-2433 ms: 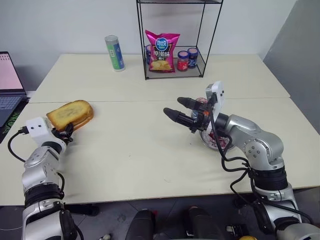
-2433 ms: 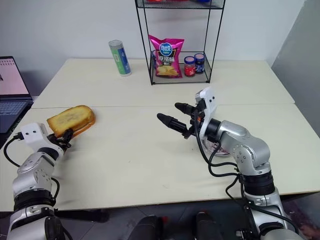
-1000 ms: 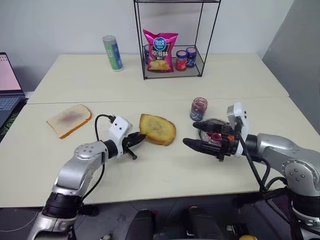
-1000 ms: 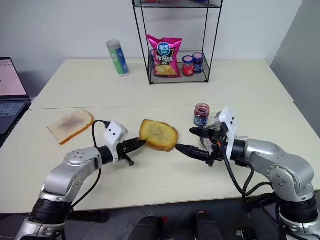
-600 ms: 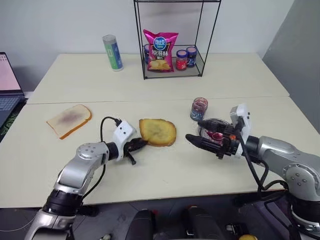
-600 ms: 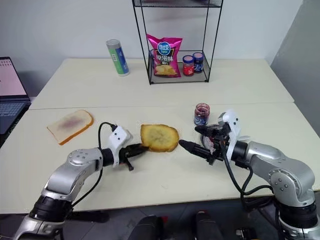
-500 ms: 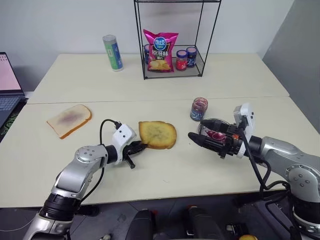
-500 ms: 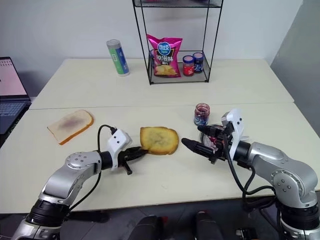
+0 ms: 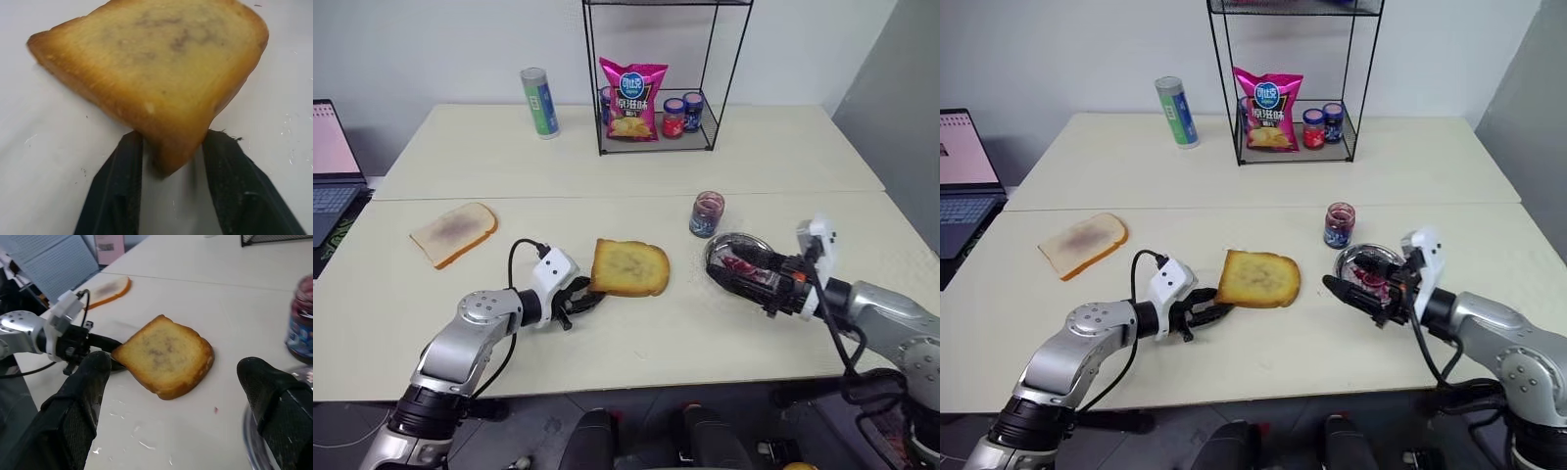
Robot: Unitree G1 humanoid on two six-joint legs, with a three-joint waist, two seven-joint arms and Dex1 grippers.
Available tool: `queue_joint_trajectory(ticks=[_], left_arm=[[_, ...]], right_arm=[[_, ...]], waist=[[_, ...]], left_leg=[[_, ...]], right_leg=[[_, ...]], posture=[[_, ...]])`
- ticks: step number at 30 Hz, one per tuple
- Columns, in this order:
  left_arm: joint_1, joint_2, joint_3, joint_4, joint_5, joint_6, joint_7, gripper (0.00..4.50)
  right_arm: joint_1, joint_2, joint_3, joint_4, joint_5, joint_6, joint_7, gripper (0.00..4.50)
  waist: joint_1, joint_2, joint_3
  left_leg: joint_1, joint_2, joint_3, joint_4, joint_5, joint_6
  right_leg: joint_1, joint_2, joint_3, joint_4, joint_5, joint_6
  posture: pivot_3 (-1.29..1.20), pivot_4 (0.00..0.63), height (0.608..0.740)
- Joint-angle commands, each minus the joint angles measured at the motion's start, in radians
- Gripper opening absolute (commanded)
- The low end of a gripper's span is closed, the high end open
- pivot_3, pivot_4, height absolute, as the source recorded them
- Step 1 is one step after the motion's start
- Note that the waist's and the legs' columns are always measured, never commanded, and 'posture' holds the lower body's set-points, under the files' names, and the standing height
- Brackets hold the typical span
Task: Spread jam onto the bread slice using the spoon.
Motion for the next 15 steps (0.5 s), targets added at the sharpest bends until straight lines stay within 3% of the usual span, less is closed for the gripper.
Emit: queue_joint_trajectory(ticks=[1,7,10,15], left_arm=[[0.037,0.031,0.053,-0.067,-0.035,0.018,-0.024,2.75],[0.179,0.191,0.122,-0.147,-0.035,0.014,-0.108,3.9],[0.167,0.231,0.146,-0.155,-0.034,-0.003,-0.125,4.47],[0.026,0.178,0.148,-0.197,-0.122,0.042,-0.123,4.47]], right_arm=[[0.067,-0.007,-0.14,0.002,0.08,-0.003,-0.034,4.5],[0.169,0.057,-0.299,0.1,0.09,-0.063,-0.155,4.5],[0.201,0.106,-0.338,0.109,0.16,-0.06,-0.21,4.5],[0.185,0.199,-0.36,0.165,0.224,-0.087,-0.337,4.5]], waist=[[-0.001,0.0,0.0],[-0.003,0.001,0.0],[-0.003,0.002,0.001],[0.003,0.003,0.001]], left_leg=[[0.0,0.0,0.0,0.0,0.0,0.0],[0.001,0.001,0.0,-0.001,0.0,0.0],[0.003,0.001,0.0,-0.001,0.0,0.0],[0.002,0.0,-0.001,0.0,0.0,0.0]], right_leg=[[0.0,0.0,0.0,0.0,0.0,0.0],[0.0,0.0,0.0,0.0,-0.002,-0.004],[0.001,0.0,0.0,0.001,-0.003,-0.005],[0.002,0.0,0.0,0.0,-0.003,-0.005]], posture=[[0.0,0.15,0.74],[0.0,0.15,0.74],[0.0,0.15,0.74],[0.0,0.15,0.74]])
